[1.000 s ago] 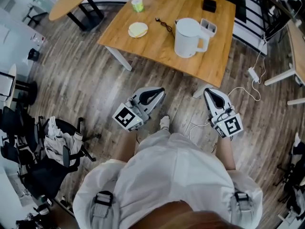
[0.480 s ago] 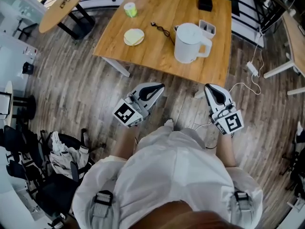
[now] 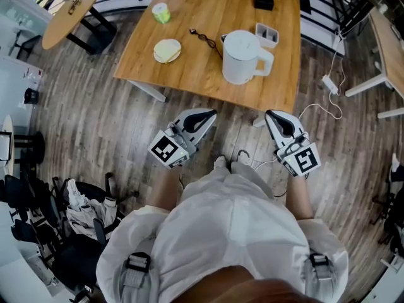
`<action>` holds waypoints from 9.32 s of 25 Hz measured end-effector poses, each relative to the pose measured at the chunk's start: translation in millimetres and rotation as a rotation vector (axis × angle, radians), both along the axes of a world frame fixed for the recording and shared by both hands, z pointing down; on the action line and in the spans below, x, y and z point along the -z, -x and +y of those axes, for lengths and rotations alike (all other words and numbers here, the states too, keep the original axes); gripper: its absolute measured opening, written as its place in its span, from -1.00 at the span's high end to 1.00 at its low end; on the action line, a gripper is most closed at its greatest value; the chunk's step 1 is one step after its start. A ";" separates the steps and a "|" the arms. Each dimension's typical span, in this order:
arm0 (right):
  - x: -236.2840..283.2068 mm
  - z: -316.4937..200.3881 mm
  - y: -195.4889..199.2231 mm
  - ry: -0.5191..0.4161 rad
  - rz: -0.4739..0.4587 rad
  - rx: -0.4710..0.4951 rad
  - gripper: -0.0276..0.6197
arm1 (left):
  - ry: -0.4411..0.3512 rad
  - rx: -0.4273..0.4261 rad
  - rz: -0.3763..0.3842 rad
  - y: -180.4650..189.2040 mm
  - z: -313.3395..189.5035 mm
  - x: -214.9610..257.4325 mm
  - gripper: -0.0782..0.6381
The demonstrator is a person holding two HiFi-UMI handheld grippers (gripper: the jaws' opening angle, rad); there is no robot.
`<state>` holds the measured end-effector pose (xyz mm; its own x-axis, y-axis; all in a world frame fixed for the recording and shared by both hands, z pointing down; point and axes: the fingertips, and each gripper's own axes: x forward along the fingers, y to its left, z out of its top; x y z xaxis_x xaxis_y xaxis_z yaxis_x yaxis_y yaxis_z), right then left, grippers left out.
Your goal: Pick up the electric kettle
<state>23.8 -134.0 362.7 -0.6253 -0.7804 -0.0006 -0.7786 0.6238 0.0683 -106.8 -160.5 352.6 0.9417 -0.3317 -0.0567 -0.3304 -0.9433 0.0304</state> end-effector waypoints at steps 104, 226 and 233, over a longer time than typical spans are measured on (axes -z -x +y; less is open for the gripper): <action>-157.9 -128.5 -27.4 0.213 0.071 0.054 0.88 | 0.048 -0.310 -0.282 -109.6 -241.0 -186.3 -0.85; -157.3 -226.1 -80.6 0.140 0.074 0.675 0.58 | 0.024 0.002 -0.077 -135.7 -225.6 -167.1 -0.84; -155.9 -225.7 -81.5 0.135 0.043 0.659 0.59 | 0.040 -0.046 -0.068 -134.8 -223.5 -166.5 -0.84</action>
